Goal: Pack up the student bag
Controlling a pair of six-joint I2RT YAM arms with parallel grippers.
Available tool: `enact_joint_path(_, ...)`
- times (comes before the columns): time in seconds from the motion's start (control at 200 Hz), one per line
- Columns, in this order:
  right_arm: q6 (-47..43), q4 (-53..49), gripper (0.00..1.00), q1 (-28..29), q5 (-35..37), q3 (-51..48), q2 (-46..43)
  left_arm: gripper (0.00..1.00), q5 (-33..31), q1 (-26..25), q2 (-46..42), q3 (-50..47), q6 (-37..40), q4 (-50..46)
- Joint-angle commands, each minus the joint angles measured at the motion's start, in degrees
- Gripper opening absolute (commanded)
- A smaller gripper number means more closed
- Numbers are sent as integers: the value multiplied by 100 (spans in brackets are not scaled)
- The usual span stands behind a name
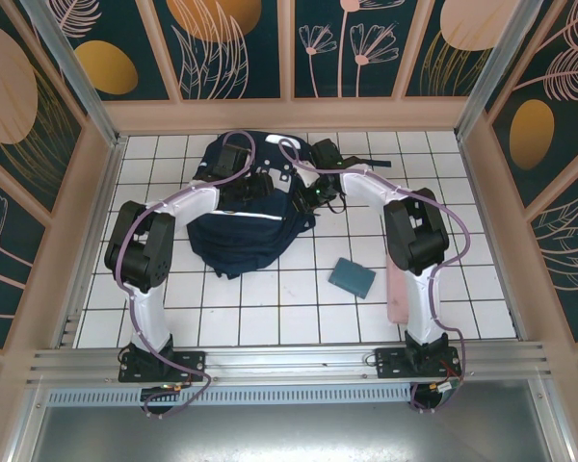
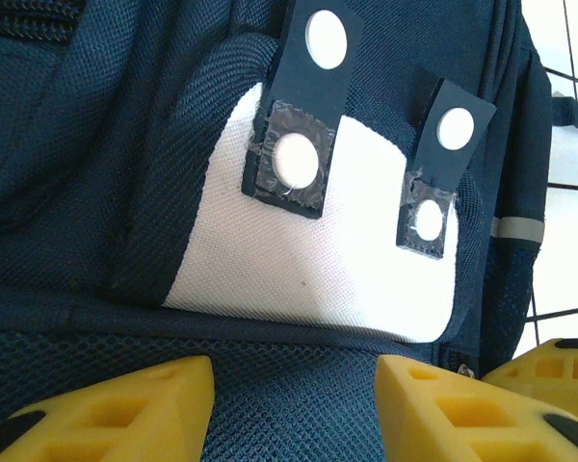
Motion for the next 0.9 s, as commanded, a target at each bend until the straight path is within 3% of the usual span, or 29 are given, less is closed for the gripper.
enact_joint_path(0.0,-100,-234,17,38,136,165,124,49,-357,33,258,80,-41,-165)
enact_joint_path(0.2,26,-164,9,39,-68,-153,-245,49,-563,33,438,199,-243,-307)
enact_joint_path(0.4,836,122,7,70,-713,-1035,-787,48,-818,42,590,247,-426,-308)
enact_joint_path(0.89,1657,1472,7,1116,-2144,-2945,-2082,45,-866,41,717,185,-994,-66)
